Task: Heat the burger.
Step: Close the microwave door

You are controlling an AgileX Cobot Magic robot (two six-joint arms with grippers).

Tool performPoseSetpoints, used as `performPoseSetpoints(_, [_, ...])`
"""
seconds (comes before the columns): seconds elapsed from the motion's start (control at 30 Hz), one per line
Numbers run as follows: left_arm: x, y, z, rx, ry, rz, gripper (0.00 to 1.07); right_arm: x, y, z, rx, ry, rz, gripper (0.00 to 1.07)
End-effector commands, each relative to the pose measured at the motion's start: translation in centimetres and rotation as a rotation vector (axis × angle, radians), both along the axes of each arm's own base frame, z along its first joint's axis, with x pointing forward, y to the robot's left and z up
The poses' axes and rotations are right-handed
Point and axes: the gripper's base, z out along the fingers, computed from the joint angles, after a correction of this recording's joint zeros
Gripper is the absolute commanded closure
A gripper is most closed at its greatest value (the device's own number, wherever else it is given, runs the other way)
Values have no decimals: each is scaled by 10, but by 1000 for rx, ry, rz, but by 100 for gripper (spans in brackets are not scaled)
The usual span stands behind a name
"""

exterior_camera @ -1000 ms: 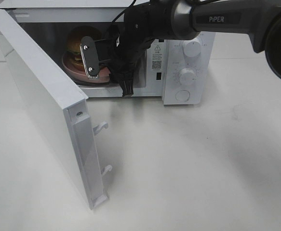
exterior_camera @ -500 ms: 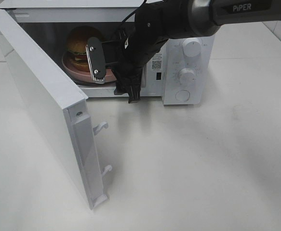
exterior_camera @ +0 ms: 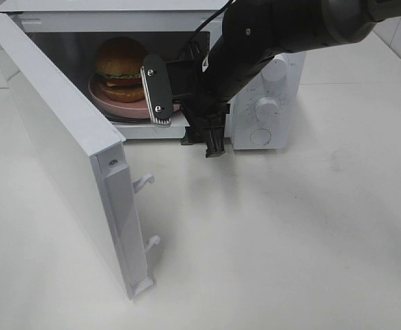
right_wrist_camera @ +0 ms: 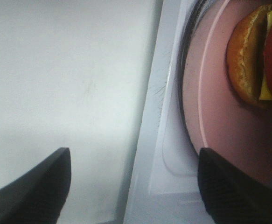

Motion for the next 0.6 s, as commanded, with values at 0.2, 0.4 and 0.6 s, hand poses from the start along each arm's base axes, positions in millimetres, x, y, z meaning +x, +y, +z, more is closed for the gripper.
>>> performPoseSetpoints(0.2, [-2,0,1,-1,-30,-7,4,-14,-19,16,11,-12,-43,33])
performPoseSetpoints(0.4, [-2,0,1,-1,-30,-7,4,-25,-32,27,56,11,-126,34])
performPoseSetpoints(0.6, [-2,0,1,-1,-30,-7,4,-45,-45,35,110,51,-221,34])
